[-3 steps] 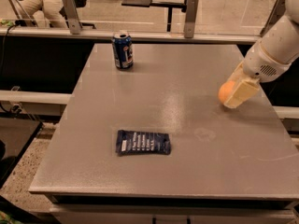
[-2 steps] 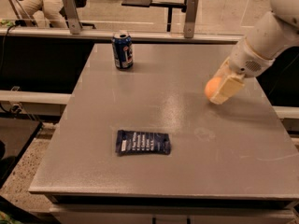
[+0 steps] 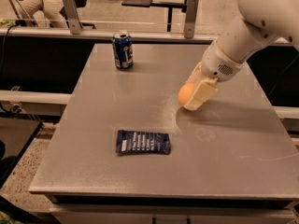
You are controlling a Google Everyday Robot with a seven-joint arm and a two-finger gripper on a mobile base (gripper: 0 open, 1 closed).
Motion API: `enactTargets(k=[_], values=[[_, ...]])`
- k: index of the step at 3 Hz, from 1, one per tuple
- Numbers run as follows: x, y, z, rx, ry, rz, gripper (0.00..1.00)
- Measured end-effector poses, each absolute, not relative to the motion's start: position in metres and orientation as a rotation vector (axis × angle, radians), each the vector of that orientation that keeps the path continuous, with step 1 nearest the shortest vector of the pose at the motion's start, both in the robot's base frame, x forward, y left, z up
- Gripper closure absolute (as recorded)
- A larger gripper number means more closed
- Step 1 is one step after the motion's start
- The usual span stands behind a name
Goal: Move orange near rxbar blueberry
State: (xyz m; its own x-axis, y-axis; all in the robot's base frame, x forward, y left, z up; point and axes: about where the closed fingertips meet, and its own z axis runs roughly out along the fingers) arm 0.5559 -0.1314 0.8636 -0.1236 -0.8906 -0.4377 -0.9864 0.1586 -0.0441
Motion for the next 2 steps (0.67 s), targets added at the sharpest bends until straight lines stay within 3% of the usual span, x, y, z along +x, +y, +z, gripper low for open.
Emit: enactTargets(k=[2], values=[[0.517, -0.080, 0.874, -1.892, 1.969, 0.496, 1.00]])
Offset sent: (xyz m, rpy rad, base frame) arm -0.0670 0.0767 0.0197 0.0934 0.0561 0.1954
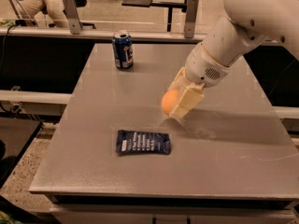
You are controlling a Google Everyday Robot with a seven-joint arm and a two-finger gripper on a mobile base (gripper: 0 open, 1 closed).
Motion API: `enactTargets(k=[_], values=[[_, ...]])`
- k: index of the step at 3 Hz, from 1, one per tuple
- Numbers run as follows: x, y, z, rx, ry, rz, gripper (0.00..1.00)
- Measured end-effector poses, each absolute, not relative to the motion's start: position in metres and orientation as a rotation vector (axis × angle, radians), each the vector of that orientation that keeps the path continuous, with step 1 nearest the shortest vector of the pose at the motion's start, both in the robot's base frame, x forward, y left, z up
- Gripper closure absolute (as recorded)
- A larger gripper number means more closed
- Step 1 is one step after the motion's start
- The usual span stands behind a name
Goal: Move orange near rxbar blueberry
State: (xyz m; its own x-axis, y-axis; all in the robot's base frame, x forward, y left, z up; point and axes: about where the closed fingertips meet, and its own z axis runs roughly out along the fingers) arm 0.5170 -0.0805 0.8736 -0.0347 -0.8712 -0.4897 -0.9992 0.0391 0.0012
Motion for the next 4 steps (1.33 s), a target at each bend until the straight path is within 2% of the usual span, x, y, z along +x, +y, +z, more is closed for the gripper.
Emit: enactTargets(k=[1, 4], values=[[0.502, -0.068, 0.869, -1.931, 1.949, 0.494, 0.85], [0.495, -0.063, 0.849, -1.975, 1.943, 0.458, 0.15]])
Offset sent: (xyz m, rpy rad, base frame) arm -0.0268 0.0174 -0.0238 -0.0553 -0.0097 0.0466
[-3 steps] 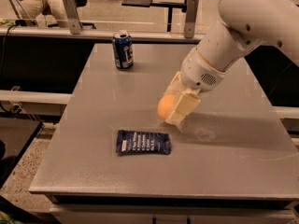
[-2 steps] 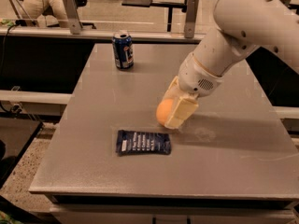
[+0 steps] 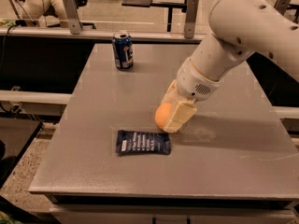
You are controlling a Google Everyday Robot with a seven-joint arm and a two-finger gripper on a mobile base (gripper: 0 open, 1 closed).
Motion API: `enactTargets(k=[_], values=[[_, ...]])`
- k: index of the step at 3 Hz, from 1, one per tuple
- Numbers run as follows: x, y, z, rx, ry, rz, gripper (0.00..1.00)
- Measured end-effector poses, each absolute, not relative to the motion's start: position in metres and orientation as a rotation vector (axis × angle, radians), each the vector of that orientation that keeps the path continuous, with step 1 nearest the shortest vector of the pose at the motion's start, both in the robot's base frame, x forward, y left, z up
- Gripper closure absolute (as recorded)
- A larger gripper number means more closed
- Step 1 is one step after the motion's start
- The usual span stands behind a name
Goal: Move orange near rxbar blueberry
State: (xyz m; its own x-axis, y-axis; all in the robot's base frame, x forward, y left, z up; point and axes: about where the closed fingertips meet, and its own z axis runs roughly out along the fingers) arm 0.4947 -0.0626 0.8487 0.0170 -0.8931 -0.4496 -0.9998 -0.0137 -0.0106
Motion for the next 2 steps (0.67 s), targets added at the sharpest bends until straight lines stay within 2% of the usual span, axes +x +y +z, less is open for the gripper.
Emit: enactTargets(k=[1, 2], values=[[0.4922, -0.0638, 0.8475, -1.968, 1.927, 0.471, 0.00], [0.4922, -0.0638, 0.8475, -1.968, 1.927, 0.471, 0.00]])
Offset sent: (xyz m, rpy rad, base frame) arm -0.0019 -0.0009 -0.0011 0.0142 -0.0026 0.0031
